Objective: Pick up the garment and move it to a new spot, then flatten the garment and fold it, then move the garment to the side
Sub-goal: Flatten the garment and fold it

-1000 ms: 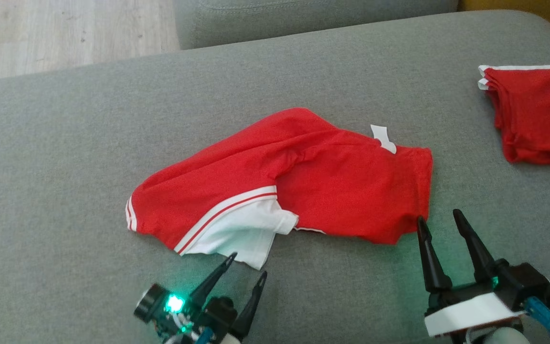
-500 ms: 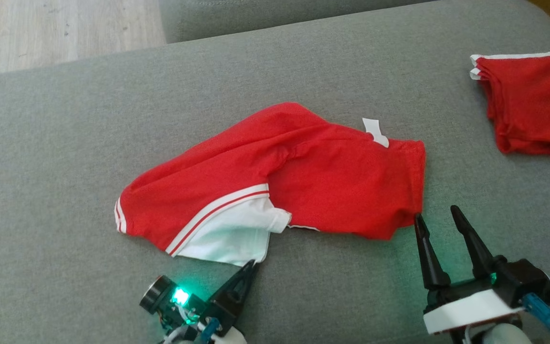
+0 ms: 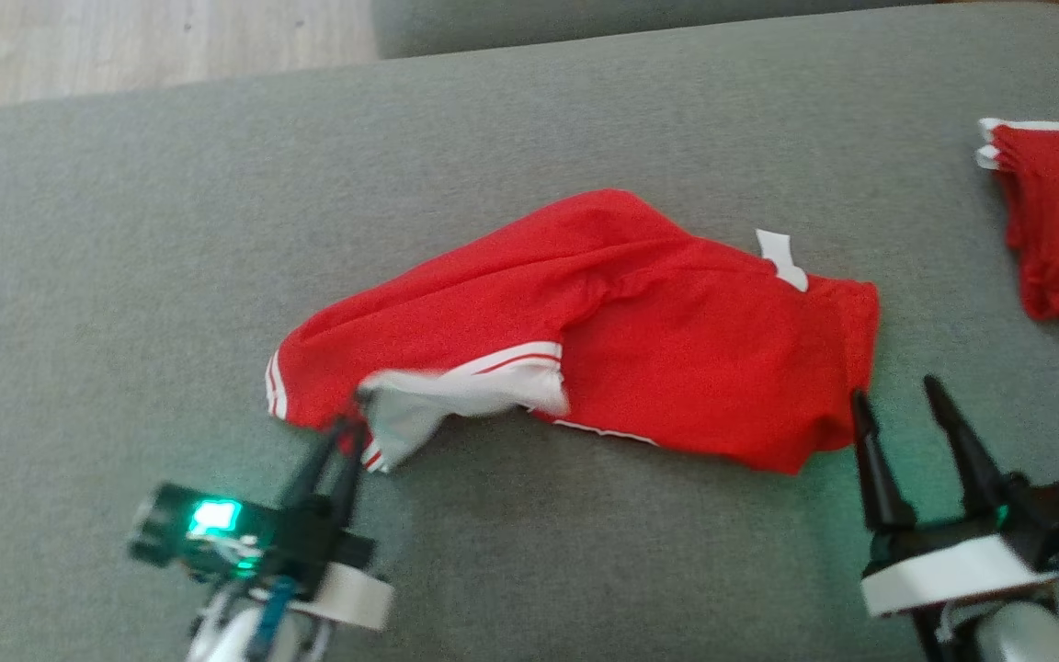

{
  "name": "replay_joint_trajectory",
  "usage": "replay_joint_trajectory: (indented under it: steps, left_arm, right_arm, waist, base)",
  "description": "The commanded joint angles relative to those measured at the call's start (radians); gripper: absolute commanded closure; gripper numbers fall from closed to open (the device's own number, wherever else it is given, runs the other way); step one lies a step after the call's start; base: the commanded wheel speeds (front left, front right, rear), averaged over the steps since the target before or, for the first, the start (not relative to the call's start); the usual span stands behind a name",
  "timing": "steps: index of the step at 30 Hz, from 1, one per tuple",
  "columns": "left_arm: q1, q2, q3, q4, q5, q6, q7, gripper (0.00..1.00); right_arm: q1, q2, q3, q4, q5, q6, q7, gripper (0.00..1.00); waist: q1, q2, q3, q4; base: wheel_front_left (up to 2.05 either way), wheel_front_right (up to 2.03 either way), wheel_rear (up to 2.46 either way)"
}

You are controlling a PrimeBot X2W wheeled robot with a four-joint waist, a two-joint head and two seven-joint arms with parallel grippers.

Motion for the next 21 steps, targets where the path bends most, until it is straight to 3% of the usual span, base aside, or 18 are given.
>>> replay_joint_trajectory:
  steps: [1, 8, 13, 21]
  left_arm:
    - [-0.006, 0.036, 0.059, -0.069, -0.010, 0.017, -0.005, 1.00]
    - [-0.015, 0.099, 0.126, -0.150, -0.031, 0.034, -0.005, 1.00]
    - [-0.049, 0.111, 0.148, -0.173, -0.031, 0.049, -0.005, 1.00]
    - [-0.094, 0.111, 0.142, -0.175, -0.022, 0.055, -0.005, 1.00]
  right_arm:
    - [-0.048, -0.030, 0.008, -0.027, 0.018, 0.007, -0.004, 0.00]
    - [-0.113, -0.112, 0.042, 0.091, 0.134, 0.007, -0.004, 0.00]
    - [-0.223, -0.213, 0.119, 0.205, 0.305, 0.007, 0.063, 0.00]
    - [-0.342, -0.321, 0.208, 0.244, 0.552, 0.007, 0.166, 0.00]
  waist:
    - [0.0000, 0.0000, 0.015, 0.021]
    - [0.0000, 0.0000, 0.047, 0.047]
    - [0.0000, 0.0000, 0.076, 0.054]
    - [0.0000, 0.0000, 0.112, 0.066]
  base:
    - [0.00, 0.00, 0.00]
    - [0.00, 0.00, 0.00]
    - [0.00, 0.00, 0.00]
    - [0.00, 0.00, 0.00]
